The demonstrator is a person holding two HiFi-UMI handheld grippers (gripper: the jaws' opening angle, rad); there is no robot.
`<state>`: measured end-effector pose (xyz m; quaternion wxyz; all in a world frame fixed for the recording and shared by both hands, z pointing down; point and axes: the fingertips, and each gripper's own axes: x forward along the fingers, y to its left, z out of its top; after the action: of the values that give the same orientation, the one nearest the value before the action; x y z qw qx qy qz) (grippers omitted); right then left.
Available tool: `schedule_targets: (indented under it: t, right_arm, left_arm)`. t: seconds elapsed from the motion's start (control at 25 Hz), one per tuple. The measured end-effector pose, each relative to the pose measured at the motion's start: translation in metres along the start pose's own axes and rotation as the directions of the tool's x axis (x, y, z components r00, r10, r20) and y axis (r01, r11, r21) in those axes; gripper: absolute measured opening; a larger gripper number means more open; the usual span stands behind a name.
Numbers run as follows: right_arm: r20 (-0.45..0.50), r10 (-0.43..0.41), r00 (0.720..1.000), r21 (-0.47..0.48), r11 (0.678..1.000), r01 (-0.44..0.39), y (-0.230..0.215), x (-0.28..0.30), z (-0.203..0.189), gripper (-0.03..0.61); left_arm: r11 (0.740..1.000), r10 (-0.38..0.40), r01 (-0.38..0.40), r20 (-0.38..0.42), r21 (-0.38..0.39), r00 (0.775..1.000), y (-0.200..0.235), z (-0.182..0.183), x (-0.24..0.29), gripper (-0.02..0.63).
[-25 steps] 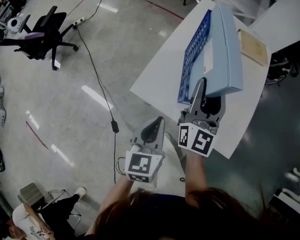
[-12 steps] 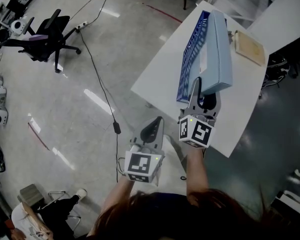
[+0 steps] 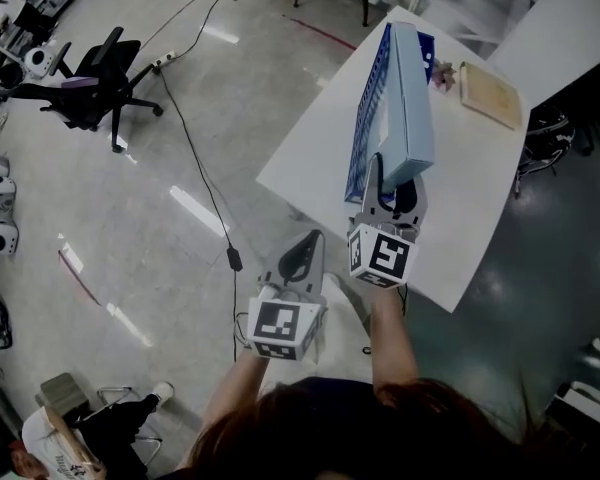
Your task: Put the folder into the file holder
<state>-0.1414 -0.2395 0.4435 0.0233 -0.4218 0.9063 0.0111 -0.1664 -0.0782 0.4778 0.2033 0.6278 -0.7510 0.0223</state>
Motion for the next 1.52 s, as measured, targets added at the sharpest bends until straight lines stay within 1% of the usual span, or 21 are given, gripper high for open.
schedule_targets:
  t: [0.04, 0.2, 0.56, 0.72, 0.96, 1.2, 1.36, 1.52]
  right_arm:
    - [-0.004, 0.004, 1.0, -0.001, 1.0, -0.004, 0.0, 0.0, 0.0, 0.166]
    - [-0.025, 0.02, 1.0, -0.005, 1.0, -0.02, -0.001, -0.001, -0.001, 0.17]
    - [-0.037, 0.047, 0.998, -0.036, 0.998, -0.049, 0.001, -0.007, 0.004, 0.196]
    - [-0.032, 0.044, 0.999, -0.036, 0.998, -0.045, 0.002, -0.011, 0.01, 0.196]
    - [-0.023, 0.034, 0.999, -0.035, 0.999, -0.034, 0.002, -0.023, 0.023, 0.196]
    - [-0.059, 0.031, 0.998, -0.044, 0.998, -0.033, 0.0, -0.038, 0.029, 0.196]
    - [-0.079, 0.018, 0.997, -0.064, 0.998, -0.023, -0.004, -0.05, 0.033, 0.195]
    - [-0.089, 0.011, 0.996, -0.063, 0.998, -0.017, -0.007, -0.063, 0.037, 0.193]
  left_arm:
    - [1.0, 0.001, -0.001, -0.003, 0.0, 1.0, -0.002, 0.002, 0.0, 0.006]
    - [1.0, 0.006, -0.007, 0.038, 0.019, 0.999, -0.005, 0.005, 0.0, 0.006]
    - [0.999, 0.0, -0.002, 0.05, 0.044, 0.999, -0.012, 0.015, -0.001, 0.006]
    - [0.999, -0.004, 0.002, 0.041, 0.051, 0.999, -0.012, 0.025, -0.004, 0.006]
    - [0.996, -0.018, 0.013, 0.059, 0.088, 0.998, -0.006, 0.031, -0.016, 0.006]
    - [0.993, -0.032, 0.025, 0.066, 0.117, 0.997, -0.008, 0.042, -0.028, 0.006]
    - [0.987, -0.054, 0.04, 0.084, 0.158, 0.995, -0.012, 0.041, -0.036, 0.006]
    - [0.984, -0.062, 0.045, 0.097, 0.17, 0.993, -0.015, 0.045, -0.045, 0.006]
